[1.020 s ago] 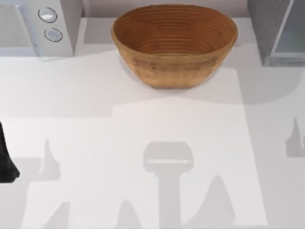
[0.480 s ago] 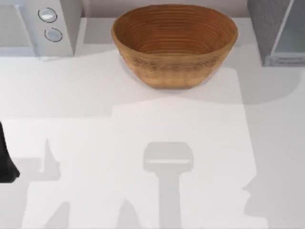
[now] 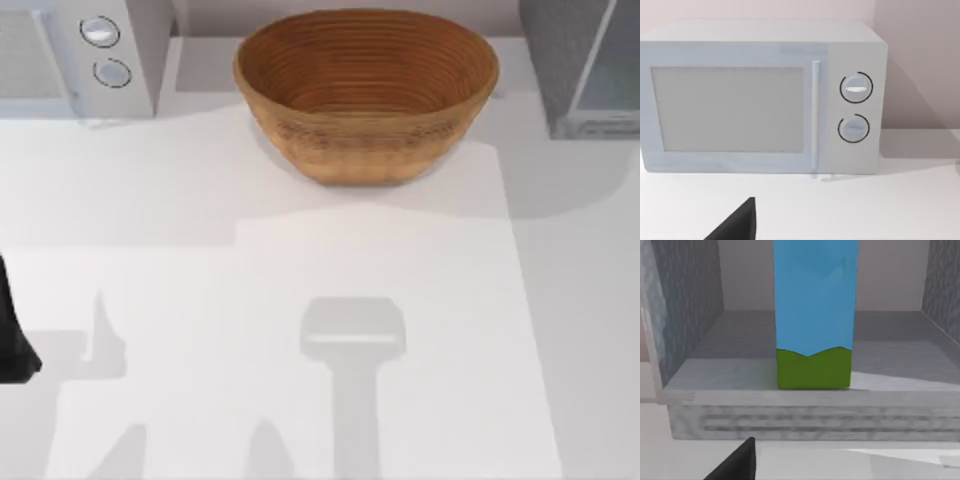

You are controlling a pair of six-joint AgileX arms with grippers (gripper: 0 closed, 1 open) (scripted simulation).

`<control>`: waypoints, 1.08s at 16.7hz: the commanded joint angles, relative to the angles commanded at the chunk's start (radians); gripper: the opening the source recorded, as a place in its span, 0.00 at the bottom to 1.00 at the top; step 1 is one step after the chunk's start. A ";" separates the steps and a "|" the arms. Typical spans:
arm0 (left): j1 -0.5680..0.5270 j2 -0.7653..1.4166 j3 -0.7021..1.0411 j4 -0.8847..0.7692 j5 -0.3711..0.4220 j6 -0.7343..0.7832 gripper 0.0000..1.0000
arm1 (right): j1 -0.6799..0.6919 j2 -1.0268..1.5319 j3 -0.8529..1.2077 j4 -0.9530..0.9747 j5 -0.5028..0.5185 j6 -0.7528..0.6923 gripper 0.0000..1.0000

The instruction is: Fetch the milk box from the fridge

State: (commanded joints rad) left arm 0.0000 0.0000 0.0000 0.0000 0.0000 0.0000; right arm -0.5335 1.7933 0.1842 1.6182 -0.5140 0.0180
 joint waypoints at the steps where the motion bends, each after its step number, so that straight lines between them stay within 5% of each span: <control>1: 0.000 0.000 0.000 0.000 0.000 0.000 1.00 | 0.000 0.000 0.000 0.000 0.000 0.000 1.00; 8: 0.000 0.000 0.000 0.000 0.000 0.000 1.00 | 0.036 0.043 0.067 -0.037 0.037 -0.004 1.00; 18: 0.000 0.000 0.000 0.000 0.000 0.000 1.00 | 0.283 0.305 0.680 -0.372 0.297 -0.006 1.00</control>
State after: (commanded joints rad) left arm 0.0000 0.0000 0.0000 0.0000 0.0000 0.0000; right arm -0.2507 2.0986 0.8639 1.2462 -0.2171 0.0125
